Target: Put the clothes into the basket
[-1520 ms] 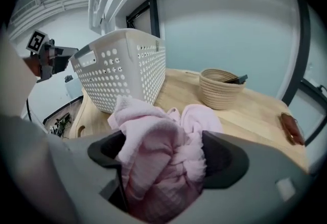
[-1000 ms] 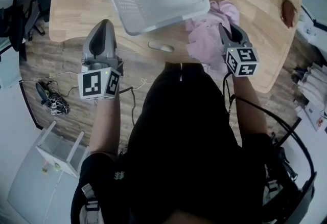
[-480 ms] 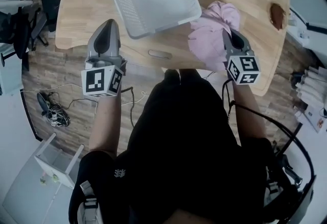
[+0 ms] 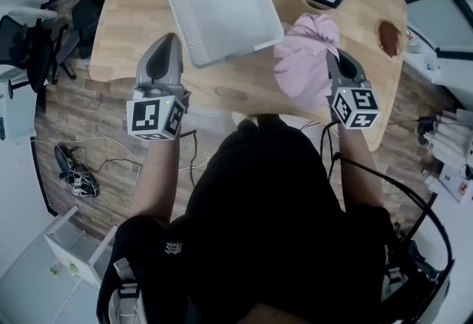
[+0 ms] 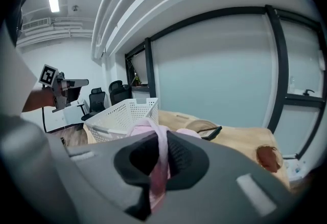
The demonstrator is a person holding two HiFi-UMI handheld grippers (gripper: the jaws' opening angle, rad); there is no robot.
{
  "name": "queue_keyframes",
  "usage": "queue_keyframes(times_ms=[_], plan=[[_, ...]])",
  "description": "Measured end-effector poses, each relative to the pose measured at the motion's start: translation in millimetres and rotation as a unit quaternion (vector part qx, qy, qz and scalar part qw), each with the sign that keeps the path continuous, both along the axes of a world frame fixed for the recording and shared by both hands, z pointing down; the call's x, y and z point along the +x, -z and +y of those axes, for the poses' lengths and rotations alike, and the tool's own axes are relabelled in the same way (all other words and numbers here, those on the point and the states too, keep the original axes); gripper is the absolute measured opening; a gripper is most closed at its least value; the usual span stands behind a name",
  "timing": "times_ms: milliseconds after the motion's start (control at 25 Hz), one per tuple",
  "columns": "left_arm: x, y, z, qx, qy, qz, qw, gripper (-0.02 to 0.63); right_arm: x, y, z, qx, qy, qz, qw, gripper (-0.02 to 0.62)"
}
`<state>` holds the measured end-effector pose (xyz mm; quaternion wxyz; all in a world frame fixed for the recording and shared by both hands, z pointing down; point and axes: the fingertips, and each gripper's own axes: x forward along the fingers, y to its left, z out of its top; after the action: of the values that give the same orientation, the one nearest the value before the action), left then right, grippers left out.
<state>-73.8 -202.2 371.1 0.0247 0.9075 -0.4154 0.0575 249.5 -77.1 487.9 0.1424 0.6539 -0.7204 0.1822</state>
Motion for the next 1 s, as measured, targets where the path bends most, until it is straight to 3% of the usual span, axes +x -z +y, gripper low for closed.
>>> queue_keyframes(times_ms=[560,1000], plan=[[19,44,1,0.032,-0.007,0.015,0.9993,0.006,33,84,-14,0.074,-0.018,0.017,0.997,0.009],[15,78,-5,0.055,0.009,0.029,0.9980,0.006,35,141,-44,0.119,0.003,0.032,0.992,0.009]])
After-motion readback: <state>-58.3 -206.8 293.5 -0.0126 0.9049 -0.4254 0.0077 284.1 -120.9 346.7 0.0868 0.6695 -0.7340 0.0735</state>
